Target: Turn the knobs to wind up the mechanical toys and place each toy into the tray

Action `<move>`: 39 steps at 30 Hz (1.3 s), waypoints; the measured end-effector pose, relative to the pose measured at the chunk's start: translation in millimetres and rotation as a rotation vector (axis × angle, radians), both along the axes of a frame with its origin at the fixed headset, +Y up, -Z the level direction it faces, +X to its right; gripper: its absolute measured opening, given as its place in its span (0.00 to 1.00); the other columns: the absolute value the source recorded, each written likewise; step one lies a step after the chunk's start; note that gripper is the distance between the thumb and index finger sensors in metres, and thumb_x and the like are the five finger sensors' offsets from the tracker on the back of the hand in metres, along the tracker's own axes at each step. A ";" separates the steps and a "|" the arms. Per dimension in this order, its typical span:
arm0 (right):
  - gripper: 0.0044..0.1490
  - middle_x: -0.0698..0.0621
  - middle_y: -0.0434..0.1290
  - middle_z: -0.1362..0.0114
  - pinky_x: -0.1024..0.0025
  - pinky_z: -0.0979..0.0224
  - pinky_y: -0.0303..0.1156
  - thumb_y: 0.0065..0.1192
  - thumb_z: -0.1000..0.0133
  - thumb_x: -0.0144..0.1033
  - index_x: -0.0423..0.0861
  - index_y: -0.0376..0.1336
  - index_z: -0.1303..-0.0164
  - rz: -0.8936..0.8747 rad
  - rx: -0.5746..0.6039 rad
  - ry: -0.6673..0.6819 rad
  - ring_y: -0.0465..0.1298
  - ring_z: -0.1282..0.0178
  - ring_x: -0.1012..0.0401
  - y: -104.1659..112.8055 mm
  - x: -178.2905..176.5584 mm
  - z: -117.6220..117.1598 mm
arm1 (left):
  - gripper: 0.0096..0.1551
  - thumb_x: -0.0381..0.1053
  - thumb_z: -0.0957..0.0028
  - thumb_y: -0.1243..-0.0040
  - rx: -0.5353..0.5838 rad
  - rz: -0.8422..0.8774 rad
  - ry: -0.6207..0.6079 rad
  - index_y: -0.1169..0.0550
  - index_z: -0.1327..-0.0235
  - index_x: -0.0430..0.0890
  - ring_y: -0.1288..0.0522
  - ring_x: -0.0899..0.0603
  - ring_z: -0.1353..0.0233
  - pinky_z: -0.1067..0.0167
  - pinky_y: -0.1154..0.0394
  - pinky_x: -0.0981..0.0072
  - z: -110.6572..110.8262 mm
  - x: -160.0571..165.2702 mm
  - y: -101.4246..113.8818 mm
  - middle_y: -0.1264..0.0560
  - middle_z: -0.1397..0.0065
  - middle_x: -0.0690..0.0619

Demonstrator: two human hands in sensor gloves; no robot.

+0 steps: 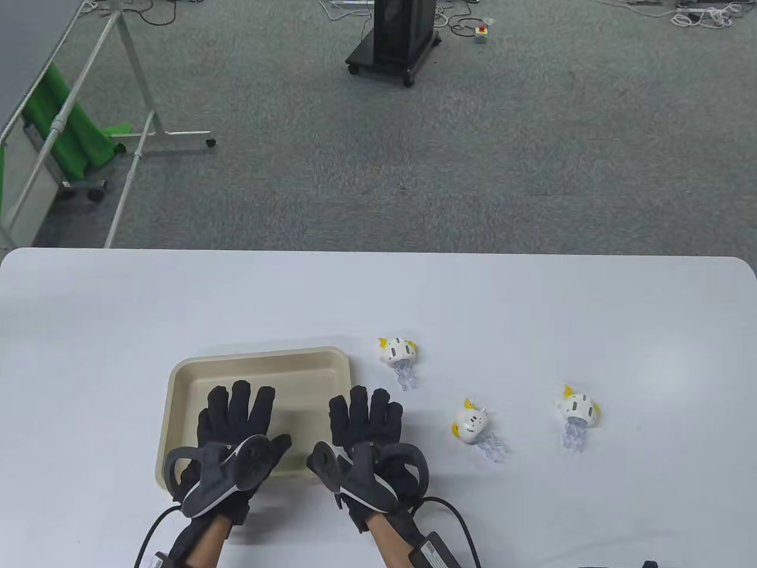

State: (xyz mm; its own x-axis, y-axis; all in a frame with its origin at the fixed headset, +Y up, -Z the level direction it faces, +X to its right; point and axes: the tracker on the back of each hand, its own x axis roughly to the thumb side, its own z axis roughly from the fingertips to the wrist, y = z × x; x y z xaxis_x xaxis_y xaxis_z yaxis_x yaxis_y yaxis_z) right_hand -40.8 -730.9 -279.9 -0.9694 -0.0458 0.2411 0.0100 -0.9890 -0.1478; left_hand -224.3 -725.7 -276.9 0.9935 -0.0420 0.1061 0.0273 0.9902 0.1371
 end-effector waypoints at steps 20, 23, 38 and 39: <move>0.61 0.39 0.52 0.15 0.35 0.20 0.52 0.49 0.57 0.74 0.47 0.47 0.20 -0.157 -0.001 -0.170 0.55 0.20 0.34 26.4 50.1 -17.5 | 0.52 0.73 0.52 0.44 -0.001 0.053 0.007 0.34 0.13 0.52 0.38 0.23 0.18 0.29 0.33 0.32 0.0 -4.3 -0.3 0.38 0.13 0.41; 0.61 0.39 0.53 0.15 0.36 0.21 0.54 0.50 0.57 0.73 0.46 0.47 0.20 -0.146 -0.042 -0.256 0.57 0.21 0.35 32.5 71.1 -26.3 | 0.52 0.73 0.51 0.44 -0.008 0.060 0.010 0.34 0.13 0.52 0.38 0.23 0.18 0.29 0.33 0.33 -0.2 -5.2 0.0 0.38 0.13 0.41; 0.62 0.37 0.55 0.17 0.38 0.22 0.56 0.56 0.56 0.68 0.41 0.46 0.21 0.008 -0.328 -0.654 0.59 0.22 0.36 7.1 169.7 -45.3 | 0.51 0.72 0.51 0.44 -0.019 0.071 0.009 0.33 0.14 0.52 0.37 0.23 0.18 0.29 0.32 0.34 -0.6 -4.9 0.0 0.37 0.14 0.41; 0.62 0.37 0.56 0.18 0.38 0.22 0.57 0.56 0.56 0.68 0.40 0.47 0.21 0.021 -0.350 -0.667 0.60 0.23 0.36 1.7 172.6 -44.7 | 0.51 0.72 0.51 0.44 -0.018 0.073 0.008 0.33 0.14 0.52 0.37 0.23 0.19 0.29 0.32 0.34 -0.5 -4.7 -0.1 0.37 0.14 0.41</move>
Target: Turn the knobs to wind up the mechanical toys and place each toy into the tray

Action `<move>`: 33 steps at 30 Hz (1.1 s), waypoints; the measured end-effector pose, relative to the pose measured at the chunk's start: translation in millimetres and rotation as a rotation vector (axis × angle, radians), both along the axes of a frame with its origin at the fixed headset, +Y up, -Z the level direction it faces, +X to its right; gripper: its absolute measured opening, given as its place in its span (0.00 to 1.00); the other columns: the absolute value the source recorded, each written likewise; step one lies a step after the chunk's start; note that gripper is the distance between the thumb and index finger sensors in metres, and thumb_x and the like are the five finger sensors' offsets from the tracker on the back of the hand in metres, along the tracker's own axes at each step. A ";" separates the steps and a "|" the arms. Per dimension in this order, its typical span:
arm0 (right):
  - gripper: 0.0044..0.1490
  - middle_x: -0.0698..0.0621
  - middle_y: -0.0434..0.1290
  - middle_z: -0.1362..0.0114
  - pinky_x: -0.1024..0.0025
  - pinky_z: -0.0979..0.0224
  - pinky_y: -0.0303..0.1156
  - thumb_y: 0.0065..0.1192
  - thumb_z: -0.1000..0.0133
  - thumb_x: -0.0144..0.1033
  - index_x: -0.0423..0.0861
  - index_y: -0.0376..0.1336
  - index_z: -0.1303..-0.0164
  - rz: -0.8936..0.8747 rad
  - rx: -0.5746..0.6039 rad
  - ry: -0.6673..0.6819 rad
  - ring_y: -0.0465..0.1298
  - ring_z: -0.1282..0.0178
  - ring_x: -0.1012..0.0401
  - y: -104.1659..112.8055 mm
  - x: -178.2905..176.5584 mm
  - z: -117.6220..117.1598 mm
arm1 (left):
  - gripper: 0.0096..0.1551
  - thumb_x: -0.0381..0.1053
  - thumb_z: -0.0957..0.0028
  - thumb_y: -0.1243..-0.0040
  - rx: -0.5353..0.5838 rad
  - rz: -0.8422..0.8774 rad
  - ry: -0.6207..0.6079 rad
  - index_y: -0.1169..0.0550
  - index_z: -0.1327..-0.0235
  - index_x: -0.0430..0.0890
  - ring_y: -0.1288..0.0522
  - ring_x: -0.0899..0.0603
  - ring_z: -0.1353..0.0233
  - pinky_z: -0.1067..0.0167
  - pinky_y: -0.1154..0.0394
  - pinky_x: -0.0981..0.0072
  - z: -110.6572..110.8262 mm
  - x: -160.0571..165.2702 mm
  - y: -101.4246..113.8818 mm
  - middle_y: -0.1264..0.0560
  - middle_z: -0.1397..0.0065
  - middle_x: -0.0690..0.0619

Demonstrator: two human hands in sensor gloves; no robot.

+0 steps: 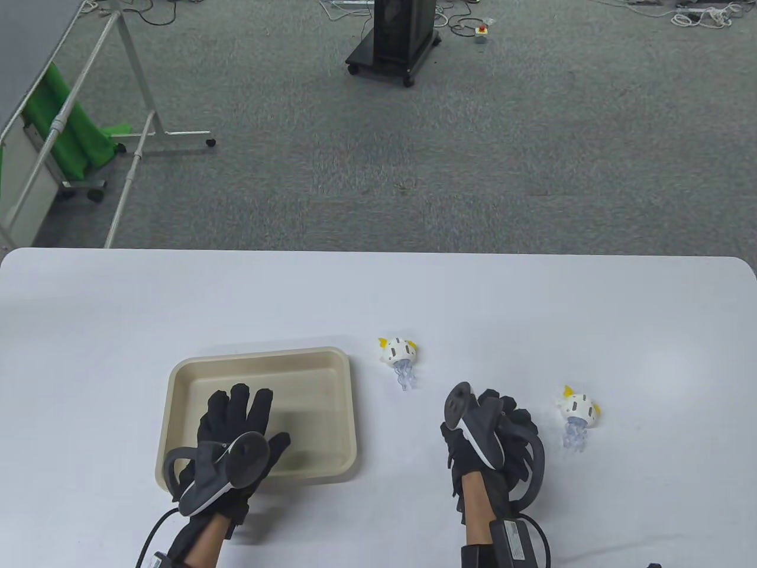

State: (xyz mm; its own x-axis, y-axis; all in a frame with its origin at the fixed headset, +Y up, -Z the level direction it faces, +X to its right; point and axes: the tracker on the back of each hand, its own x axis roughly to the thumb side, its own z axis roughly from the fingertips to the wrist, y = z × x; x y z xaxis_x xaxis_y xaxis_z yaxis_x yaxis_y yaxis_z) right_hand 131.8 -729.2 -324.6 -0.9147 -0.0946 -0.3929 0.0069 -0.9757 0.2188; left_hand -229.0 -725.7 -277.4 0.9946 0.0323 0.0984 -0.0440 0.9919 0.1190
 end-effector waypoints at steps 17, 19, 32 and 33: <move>0.42 0.47 0.75 0.37 0.52 0.38 0.73 0.67 0.57 0.55 0.44 0.65 0.35 0.045 0.054 -0.050 0.77 0.47 0.52 -42.1 13.0 -3.3 | 0.50 0.72 0.51 0.44 -0.003 -0.006 0.000 0.31 0.15 0.51 0.35 0.24 0.20 0.30 0.31 0.34 0.1 1.7 -0.6 0.36 0.15 0.40; 0.41 0.48 0.77 0.40 0.53 0.40 0.75 0.68 0.58 0.55 0.44 0.67 0.38 0.057 0.092 -0.041 0.78 0.50 0.53 -42.5 13.0 -2.9 | 0.50 0.72 0.51 0.44 -0.005 -0.002 -0.001 0.31 0.15 0.51 0.35 0.24 0.20 0.30 0.31 0.34 0.1 2.1 -0.6 0.35 0.15 0.40; 0.39 0.52 0.79 0.48 0.56 0.46 0.77 0.72 0.62 0.56 0.46 0.68 0.46 -0.145 0.499 0.165 0.80 0.57 0.56 13.2 -65.9 12.2 | 0.50 0.72 0.50 0.44 -0.009 0.210 -0.011 0.33 0.15 0.50 0.34 0.26 0.20 0.29 0.31 0.38 1.3 0.2 0.2 0.35 0.15 0.41; 0.39 0.52 0.79 0.48 0.57 0.46 0.78 0.72 0.62 0.57 0.46 0.68 0.46 -0.185 0.532 0.188 0.80 0.58 0.57 18.4 -75.7 14.1 | 0.51 0.71 0.50 0.45 0.007 0.270 -0.014 0.34 0.15 0.48 0.33 0.27 0.20 0.29 0.30 0.39 1.8 -0.5 0.5 0.35 0.16 0.41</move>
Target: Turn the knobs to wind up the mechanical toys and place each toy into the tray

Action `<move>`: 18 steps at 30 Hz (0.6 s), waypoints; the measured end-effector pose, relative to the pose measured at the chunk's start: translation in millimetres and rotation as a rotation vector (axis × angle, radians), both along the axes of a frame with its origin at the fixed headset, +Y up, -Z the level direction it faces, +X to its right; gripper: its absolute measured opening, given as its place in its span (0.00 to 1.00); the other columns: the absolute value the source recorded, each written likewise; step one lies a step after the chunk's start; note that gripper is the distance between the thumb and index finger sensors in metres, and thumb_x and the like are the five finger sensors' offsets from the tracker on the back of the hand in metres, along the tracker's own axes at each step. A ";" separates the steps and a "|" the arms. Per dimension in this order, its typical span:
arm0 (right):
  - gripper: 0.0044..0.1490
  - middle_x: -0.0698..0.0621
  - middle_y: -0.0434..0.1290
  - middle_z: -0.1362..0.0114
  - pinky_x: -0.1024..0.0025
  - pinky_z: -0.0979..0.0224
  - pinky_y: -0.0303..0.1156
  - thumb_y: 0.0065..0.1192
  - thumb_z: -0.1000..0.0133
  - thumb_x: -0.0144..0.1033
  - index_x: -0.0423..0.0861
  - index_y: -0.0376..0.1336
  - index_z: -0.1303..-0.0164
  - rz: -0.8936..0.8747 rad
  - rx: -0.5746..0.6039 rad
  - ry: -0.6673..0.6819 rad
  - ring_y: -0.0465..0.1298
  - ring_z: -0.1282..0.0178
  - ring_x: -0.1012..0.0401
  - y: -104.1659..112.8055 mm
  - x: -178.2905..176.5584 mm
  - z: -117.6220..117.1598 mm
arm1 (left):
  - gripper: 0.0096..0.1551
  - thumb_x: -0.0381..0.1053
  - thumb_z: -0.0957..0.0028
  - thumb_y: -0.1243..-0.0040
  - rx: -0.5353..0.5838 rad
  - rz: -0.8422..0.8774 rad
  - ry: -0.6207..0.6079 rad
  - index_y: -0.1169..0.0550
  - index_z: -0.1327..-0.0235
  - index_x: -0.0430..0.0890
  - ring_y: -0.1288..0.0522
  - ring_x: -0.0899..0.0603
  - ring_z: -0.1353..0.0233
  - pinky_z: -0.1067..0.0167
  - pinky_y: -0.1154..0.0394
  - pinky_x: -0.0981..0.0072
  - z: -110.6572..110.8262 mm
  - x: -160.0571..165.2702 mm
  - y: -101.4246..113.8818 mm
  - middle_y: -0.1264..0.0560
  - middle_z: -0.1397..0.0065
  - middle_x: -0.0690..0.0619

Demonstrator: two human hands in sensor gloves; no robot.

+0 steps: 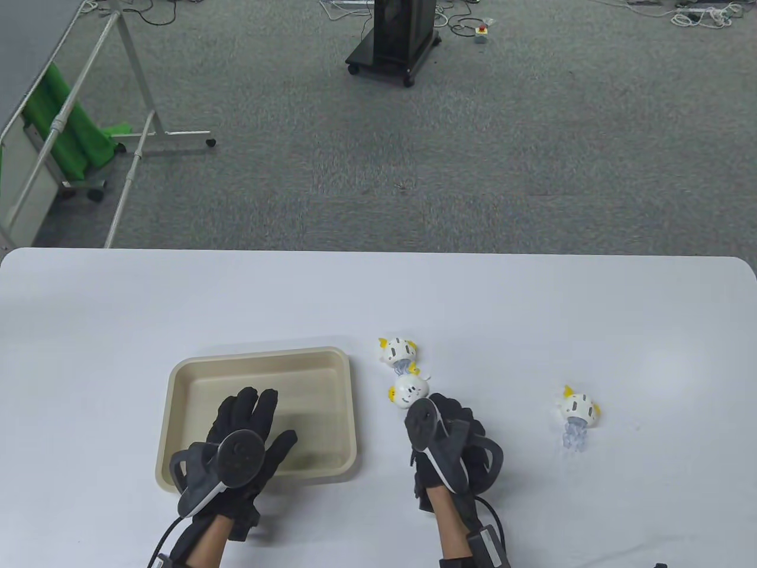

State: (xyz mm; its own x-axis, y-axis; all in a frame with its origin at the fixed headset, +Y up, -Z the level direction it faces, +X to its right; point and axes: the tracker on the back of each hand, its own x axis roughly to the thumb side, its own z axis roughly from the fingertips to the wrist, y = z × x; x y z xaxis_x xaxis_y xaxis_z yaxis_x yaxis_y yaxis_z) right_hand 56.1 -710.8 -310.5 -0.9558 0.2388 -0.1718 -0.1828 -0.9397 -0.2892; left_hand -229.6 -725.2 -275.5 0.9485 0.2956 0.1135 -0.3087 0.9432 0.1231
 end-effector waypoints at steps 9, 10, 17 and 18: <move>0.37 0.56 0.78 0.49 0.59 0.46 0.78 0.72 0.61 0.59 0.50 0.67 0.48 -0.221 0.152 0.186 0.79 0.58 0.59 12.1 -65.6 20.5 | 0.53 0.73 0.46 0.49 -0.010 0.476 -0.091 0.40 0.13 0.46 0.30 0.34 0.20 0.26 0.28 0.48 4.8 1.7 0.2 0.36 0.15 0.45; 0.37 0.56 0.78 0.50 0.60 0.46 0.78 0.72 0.62 0.59 0.50 0.66 0.48 -0.217 0.162 0.201 0.79 0.58 0.60 11.4 -68.3 23.1 | 0.53 0.73 0.46 0.49 -0.035 0.518 -0.125 0.42 0.12 0.45 0.31 0.34 0.19 0.26 0.28 0.48 4.4 3.1 0.0 0.37 0.15 0.45; 0.37 0.58 0.77 0.50 0.61 0.46 0.78 0.72 0.63 0.61 0.52 0.66 0.49 -0.200 0.225 0.270 0.79 0.59 0.61 3.4 -73.5 37.1 | 0.51 0.72 0.44 0.45 -0.179 0.836 -0.246 0.42 0.12 0.49 0.30 0.38 0.18 0.24 0.27 0.53 3.5 12.9 -9.9 0.37 0.14 0.49; 0.37 0.58 0.77 0.50 0.61 0.47 0.78 0.72 0.63 0.62 0.52 0.66 0.49 -0.186 0.232 0.277 0.79 0.59 0.61 2.3 -74.7 38.4 | 0.51 0.72 0.44 0.45 -0.193 0.865 -0.258 0.41 0.12 0.49 0.29 0.39 0.18 0.24 0.27 0.53 3.2 14.1 -11.4 0.36 0.15 0.49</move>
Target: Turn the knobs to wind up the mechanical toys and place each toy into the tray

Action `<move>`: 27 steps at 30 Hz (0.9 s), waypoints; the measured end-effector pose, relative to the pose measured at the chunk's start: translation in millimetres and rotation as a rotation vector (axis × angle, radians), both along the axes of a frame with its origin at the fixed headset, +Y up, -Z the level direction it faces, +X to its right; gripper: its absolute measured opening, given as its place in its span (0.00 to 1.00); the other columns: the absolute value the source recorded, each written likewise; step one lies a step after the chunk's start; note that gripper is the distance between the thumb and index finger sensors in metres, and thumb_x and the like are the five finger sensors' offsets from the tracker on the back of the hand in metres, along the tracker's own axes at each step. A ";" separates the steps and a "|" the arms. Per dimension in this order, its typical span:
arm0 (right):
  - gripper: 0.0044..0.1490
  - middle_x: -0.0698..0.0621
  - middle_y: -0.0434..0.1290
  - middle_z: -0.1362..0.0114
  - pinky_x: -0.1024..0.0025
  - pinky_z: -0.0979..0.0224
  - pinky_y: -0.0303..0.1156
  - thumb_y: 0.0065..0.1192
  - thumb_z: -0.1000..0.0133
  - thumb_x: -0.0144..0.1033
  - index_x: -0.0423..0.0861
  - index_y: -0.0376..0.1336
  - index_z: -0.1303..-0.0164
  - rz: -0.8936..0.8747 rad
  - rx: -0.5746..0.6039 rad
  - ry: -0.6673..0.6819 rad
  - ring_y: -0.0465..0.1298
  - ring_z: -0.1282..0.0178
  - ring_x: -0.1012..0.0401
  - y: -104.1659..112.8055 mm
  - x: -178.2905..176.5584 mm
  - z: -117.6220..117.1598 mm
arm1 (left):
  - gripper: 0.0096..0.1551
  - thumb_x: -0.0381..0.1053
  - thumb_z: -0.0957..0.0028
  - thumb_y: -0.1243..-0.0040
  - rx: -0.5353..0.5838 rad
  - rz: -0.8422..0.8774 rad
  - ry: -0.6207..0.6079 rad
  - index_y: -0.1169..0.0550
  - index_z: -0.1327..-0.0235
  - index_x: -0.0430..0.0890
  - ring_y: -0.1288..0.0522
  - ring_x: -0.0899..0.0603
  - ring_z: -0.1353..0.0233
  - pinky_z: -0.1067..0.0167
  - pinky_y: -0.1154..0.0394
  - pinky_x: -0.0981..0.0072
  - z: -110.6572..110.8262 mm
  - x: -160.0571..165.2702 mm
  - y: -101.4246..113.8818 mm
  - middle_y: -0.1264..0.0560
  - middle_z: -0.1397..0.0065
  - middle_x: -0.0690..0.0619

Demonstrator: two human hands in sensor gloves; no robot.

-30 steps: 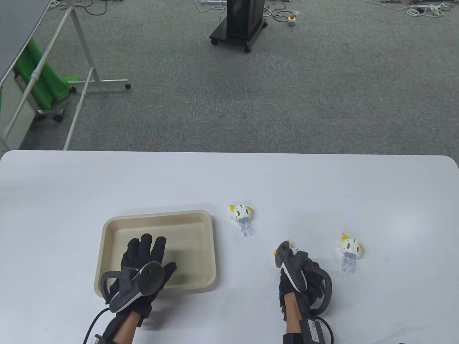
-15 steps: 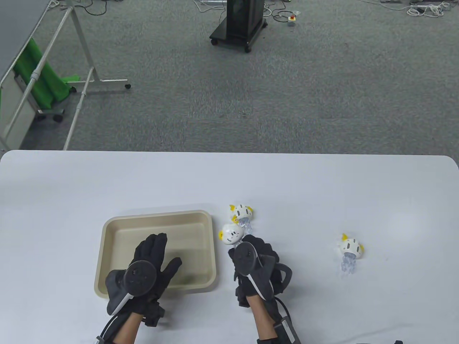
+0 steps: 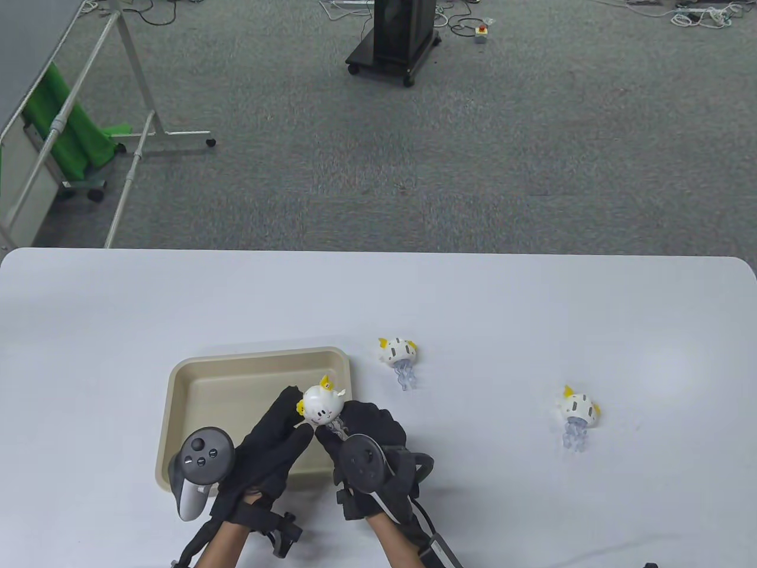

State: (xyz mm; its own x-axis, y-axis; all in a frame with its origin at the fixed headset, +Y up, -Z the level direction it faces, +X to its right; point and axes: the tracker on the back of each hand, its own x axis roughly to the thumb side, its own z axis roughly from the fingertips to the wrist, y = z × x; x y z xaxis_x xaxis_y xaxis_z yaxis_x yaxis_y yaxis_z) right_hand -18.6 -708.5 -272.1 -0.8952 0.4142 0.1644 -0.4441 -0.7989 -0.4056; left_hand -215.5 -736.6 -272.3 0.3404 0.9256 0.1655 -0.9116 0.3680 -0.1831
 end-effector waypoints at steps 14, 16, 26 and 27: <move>0.44 0.56 0.77 0.47 0.57 0.42 0.77 0.65 0.65 0.70 0.51 0.65 0.46 0.216 0.066 0.081 0.80 0.53 0.57 -8.8 -14.2 9.7 | 0.46 0.70 0.45 0.40 -0.041 0.072 0.103 0.35 0.18 0.48 0.23 0.43 0.25 0.27 0.23 0.56 2.8 -0.9 -9.5 0.29 0.22 0.51; 0.47 0.55 0.77 0.42 0.56 0.38 0.76 0.63 0.65 0.70 0.50 0.65 0.42 0.185 0.021 0.133 0.80 0.49 0.56 -5.9 -9.1 6.3 | 0.46 0.69 0.45 0.39 -0.024 0.067 0.122 0.35 0.18 0.47 0.23 0.43 0.25 0.28 0.23 0.56 1.3 -5.5 -8.6 0.29 0.23 0.50; 0.43 0.51 0.68 0.26 0.52 0.25 0.69 0.63 0.54 0.54 0.50 0.58 0.29 -0.250 -0.150 0.281 0.73 0.32 0.51 1.2 29.6 -7.7 | 0.46 0.67 0.47 0.36 0.022 -0.020 0.138 0.32 0.20 0.47 0.22 0.42 0.26 0.29 0.22 0.55 -2.1 -11.7 -8.2 0.27 0.24 0.49; 0.40 0.51 0.69 0.26 0.52 0.25 0.69 0.62 0.52 0.52 0.51 0.58 0.29 -0.247 -0.151 0.284 0.73 0.32 0.51 1.5 29.9 -7.9 | 0.45 0.67 0.47 0.36 0.023 -0.021 0.128 0.32 0.20 0.47 0.22 0.42 0.26 0.29 0.22 0.55 -2.2 -11.0 -8.6 0.27 0.24 0.49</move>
